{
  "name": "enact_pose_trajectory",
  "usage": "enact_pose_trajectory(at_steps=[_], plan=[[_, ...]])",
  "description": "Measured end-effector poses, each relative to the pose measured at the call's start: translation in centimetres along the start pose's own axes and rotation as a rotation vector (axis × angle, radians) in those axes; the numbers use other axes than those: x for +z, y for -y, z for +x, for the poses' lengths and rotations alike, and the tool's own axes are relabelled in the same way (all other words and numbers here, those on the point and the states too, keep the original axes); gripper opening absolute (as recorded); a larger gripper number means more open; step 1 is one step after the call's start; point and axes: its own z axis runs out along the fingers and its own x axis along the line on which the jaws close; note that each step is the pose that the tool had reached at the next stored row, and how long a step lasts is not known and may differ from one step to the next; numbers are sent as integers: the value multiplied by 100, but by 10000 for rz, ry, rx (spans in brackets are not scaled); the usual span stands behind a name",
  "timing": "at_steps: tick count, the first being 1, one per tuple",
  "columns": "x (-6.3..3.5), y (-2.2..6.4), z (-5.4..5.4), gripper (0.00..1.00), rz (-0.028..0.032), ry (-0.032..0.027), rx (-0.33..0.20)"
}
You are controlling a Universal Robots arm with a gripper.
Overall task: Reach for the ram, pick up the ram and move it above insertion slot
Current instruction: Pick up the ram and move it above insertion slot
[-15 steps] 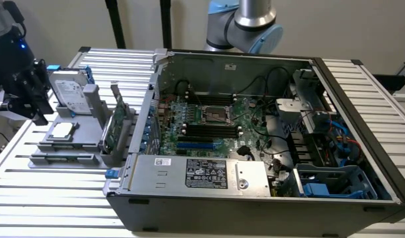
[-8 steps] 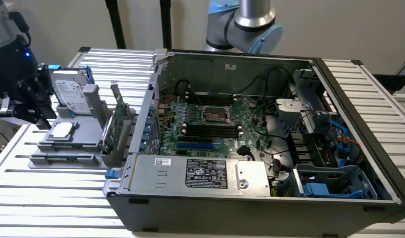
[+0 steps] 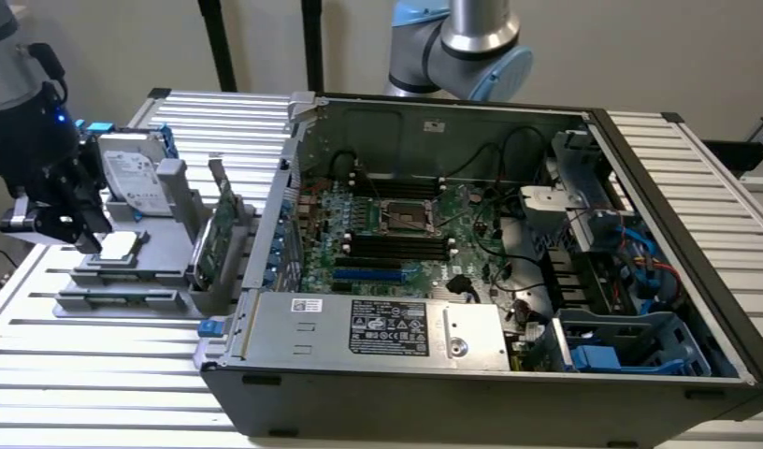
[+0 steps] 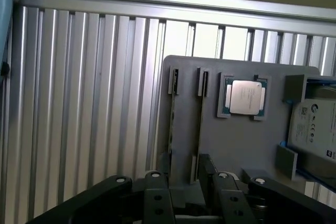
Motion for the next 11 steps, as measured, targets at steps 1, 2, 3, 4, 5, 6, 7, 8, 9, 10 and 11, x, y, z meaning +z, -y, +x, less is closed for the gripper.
enact_pose_trajectory(at_steps=[1, 2, 3, 4, 5, 6, 7, 8, 9, 10, 11], plan=[[18, 0, 1, 36, -1, -1, 6], [35, 0, 1, 36, -2, -1, 11], [53, -1, 1, 36, -2, -1, 16], [72, -1, 2, 36, -2, -1, 20], [89, 0, 4, 36, -3, -1, 21], [109, 0, 5, 36, 1, 1, 25], [126, 0, 5, 36, 0, 0, 28], [145, 0, 7, 36, 0, 0, 31], [163, -1, 8, 36, -2, -1, 32], [181, 0, 10, 36, -1, 0, 33], [199, -1, 12, 36, -1, -1, 35]])
